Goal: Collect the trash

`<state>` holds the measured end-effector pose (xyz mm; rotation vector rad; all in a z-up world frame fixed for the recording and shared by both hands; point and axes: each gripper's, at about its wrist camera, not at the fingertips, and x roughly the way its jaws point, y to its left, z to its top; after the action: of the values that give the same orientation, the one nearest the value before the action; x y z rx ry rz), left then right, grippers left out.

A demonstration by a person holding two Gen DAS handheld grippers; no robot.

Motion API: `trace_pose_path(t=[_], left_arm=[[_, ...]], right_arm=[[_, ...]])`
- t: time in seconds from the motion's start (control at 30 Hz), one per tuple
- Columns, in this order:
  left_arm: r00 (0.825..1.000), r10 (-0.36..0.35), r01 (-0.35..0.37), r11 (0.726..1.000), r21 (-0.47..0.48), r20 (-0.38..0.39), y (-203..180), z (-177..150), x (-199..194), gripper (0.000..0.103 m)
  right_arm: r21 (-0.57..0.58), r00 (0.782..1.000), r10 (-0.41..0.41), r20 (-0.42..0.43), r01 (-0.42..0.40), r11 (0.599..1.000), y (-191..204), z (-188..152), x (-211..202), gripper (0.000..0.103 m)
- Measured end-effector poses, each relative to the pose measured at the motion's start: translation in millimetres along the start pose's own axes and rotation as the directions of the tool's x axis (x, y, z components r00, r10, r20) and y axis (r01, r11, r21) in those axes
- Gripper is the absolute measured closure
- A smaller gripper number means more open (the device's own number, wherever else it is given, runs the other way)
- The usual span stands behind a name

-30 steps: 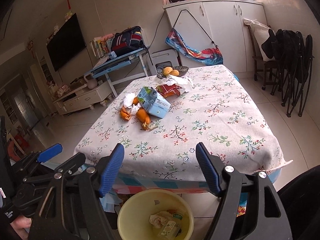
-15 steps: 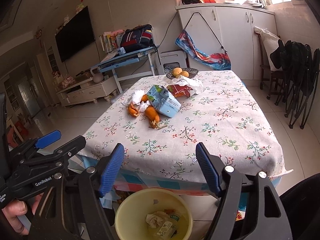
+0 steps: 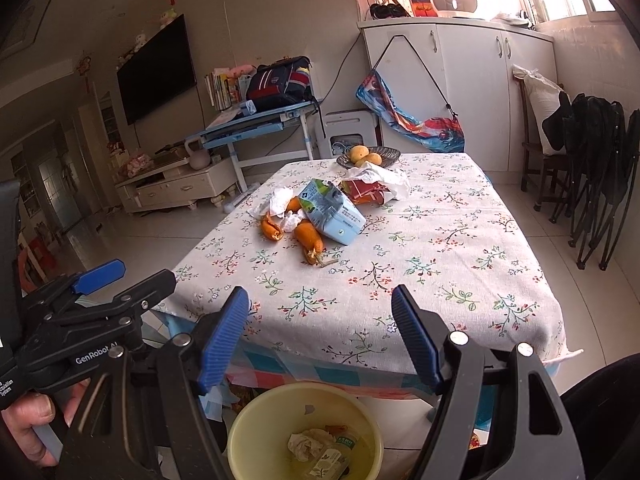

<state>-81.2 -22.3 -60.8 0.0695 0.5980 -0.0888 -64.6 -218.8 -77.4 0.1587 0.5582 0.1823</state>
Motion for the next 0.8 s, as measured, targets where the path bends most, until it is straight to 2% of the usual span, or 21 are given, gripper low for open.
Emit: trace_pose_path(t=[0.37,0.63,0.8], left_arm=[[1.000,-0.004,0.004,1.000,-0.007,-0.002,2.2,0.7,0.0,0.023],[0.999,-0.022,0.017,0.993,-0.114,-0.042,22.9,17.3,20.0,0.023],[0.996,-0.031,0.019,0.989,-0.149,-0.079,29.9,29.5,42.0,0.023]], right_arm=[[-0.008,1.000,0.010,0.008,-0.010,1.000,2.3,2.1,-0.2,0.032],[0.007,0.998,0.054,-0.032,-0.054,0.999,3.6,10.4,13.7,0.036],[-0.016,0.994,0.077,-0.071,-0.078,0.997,7.1,17.9,31.5,0.044]])
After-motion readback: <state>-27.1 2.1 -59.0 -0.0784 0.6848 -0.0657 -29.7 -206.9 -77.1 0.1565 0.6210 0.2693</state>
